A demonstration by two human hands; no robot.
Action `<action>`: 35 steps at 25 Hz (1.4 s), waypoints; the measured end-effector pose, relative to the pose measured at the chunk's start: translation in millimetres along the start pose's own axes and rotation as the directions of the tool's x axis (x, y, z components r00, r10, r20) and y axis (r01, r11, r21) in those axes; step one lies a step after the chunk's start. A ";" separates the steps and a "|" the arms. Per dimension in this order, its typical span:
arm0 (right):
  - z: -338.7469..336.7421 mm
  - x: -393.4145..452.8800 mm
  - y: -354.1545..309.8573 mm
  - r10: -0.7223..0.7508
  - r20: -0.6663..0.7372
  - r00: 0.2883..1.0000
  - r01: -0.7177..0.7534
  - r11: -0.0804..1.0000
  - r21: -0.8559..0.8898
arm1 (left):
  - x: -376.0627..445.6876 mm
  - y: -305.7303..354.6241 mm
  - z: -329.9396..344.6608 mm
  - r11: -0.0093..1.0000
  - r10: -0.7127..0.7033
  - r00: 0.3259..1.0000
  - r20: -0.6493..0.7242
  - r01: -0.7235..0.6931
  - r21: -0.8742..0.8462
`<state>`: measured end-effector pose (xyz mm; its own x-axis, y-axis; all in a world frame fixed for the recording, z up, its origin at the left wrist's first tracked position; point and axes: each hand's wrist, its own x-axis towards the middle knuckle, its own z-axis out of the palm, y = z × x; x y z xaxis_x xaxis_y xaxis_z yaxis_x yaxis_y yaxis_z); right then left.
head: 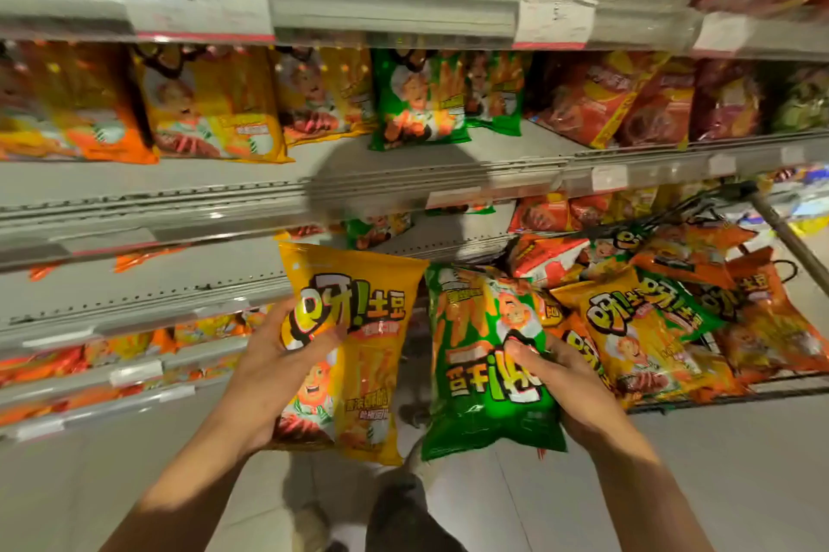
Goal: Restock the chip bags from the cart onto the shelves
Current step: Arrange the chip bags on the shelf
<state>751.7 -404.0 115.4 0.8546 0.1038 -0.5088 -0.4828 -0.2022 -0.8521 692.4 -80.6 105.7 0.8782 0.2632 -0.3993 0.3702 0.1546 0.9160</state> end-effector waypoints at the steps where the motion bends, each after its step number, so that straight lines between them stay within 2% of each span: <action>1: 8.1 6.1 1.1 0.012 0.005 1.000 -0.012 0.997 -0.082 | -0.8 -5.6 -7.6 0.999 -0.027 0.999 -0.026 0.026 -0.022; 2: 15.4 15.4 2.9 0.042 0.002 0.999 -0.042 0.988 -0.149 | -1.0 -11.5 -14.5 0.998 -0.049 0.998 -0.046 0.047 -0.047; 4: 29.6 35.7 3.3 0.096 -0.017 0.995 -0.097 0.982 -0.162 | 1.8 -18.0 -23.1 0.995 -0.067 0.996 -0.057 0.063 -0.074; 6: 42.8 56.5 2.8 0.180 -0.016 0.984 -0.180 0.983 -0.032 | 10.0 -21.5 -28.9 0.996 -0.072 0.995 -0.072 0.068 -0.062; 8: 51.1 75.9 -1.3 0.301 0.108 0.947 -0.316 0.937 0.152 | 19.2 -23.9 -31.7 0.998 -0.059 0.994 -0.095 0.058 -0.012; 10: 48.6 116.3 -0.9 0.414 0.231 0.881 -0.457 0.870 0.184 | 44.8 -28.5 -19.7 0.995 -0.081 0.978 -0.193 0.090 0.034; 11: 55.3 123.7 -1.0 0.411 0.243 0.879 -0.464 0.855 0.232 | 46.6 -25.4 -24.6 0.994 -0.091 0.972 -0.216 0.102 0.038; 14: 70.0 159.9 -1.4 0.322 0.228 0.919 -0.384 0.862 0.330 | 59.2 -28.2 -29.3 0.989 -0.083 0.955 -0.286 0.114 0.094; 16: 73.1 193.3 0.1 0.258 0.300 0.918 -0.347 0.890 0.295 | 67.8 -33.8 -19.5 0.985 -0.081 0.940 -0.330 0.127 0.119; 18: 74.9 227.3 1.4 0.228 0.380 0.896 -0.321 0.925 0.202 | 77.3 -41.4 -7.8 0.993 -0.096 0.932 -0.349 0.115 0.035; 21: 72.3 255.0 -11.7 0.227 0.514 0.827 -0.410 0.870 0.274 | 89.3 -43.9 12.9 0.998 -0.064 0.920 -0.387 0.053 -0.038; 24: 63.0 280.4 -30.0 0.168 0.486 0.858 -0.340 0.895 0.289 | 98.8 -45.3 40.2 0.997 -0.037 0.914 -0.403 0.009 -0.073; 30: 20.2 307.0 -52.1 0.205 0.421 0.883 -0.320 0.921 0.224 | 103.8 -52.2 71.9 0.999 -0.006 0.902 -0.432 -0.016 -0.048; 33: 5.4 313.2 -50.1 0.081 0.439 0.895 -0.209 0.945 0.252 | 105.5 -59.2 79.6 0.998 -0.014 0.894 -0.449 -0.015 -0.061; 35: 8.8 309.5 -45.5 0.088 0.490 0.867 -0.217 0.952 0.214 | 106.5 -65.2 79.4 0.997 -0.021 0.900 -0.436 -0.011 -0.071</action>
<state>1036.5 -354.1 -4.3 0.6049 0.5497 -0.5761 -0.6866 -0.0065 -0.7270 785.8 -138.3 6.4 0.6504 0.6487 -0.3953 0.3379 0.2190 0.9154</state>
